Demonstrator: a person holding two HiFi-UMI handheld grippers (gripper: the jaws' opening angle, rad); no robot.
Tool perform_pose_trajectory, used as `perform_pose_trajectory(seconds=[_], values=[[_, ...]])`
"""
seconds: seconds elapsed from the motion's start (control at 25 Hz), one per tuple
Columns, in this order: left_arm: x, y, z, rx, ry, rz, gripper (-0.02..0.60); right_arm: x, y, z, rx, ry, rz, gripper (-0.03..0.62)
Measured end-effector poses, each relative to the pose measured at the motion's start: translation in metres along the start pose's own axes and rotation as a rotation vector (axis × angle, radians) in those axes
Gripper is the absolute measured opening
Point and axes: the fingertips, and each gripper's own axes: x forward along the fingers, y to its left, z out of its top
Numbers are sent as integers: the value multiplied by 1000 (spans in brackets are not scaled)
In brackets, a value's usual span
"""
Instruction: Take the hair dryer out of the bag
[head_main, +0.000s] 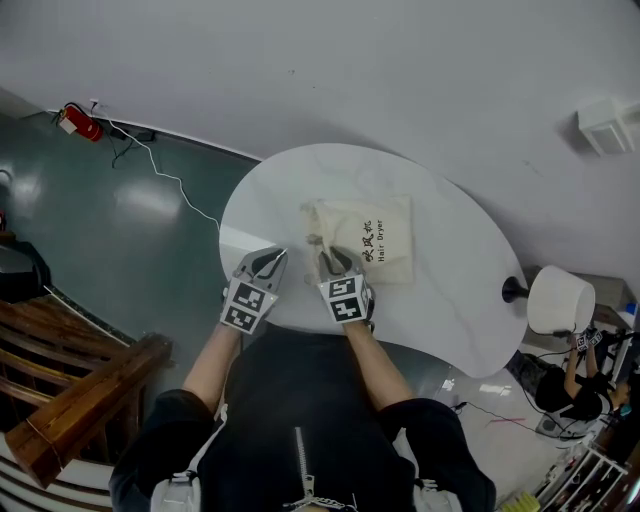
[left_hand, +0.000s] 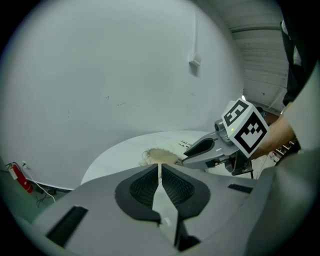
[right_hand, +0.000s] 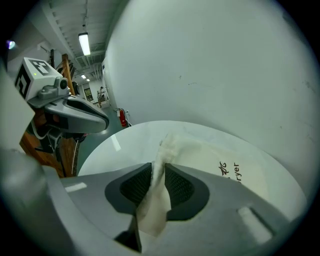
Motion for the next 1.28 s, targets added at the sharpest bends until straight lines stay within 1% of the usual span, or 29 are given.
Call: perform_pose_trajectory(seconds=[0.16,0.32,0.6,0.68,0.8,0.96,1.28], values=[[12,-6,1,48,32,-43,14,-2,0,0,19,14,32,60],[23,-10,6,110,54,-60,15,-8,-4,1,67,17,52,44],[43,-19,14,139,62,-107,18,-11,-10,1,104,-12,129,41],[47,-22,15,151,71,-127,41,-15,-11,3,118,-29,143,41],[52,-26,17,168,84,-153,91,-20,-14,6,132,-46,153,41],[60,-31,20,200,96,-179,112,-24,-18,9,171,-61,171,41],[74,-41,15,268,141,-239,130,-34,-21,12,199,-80,185,41]])
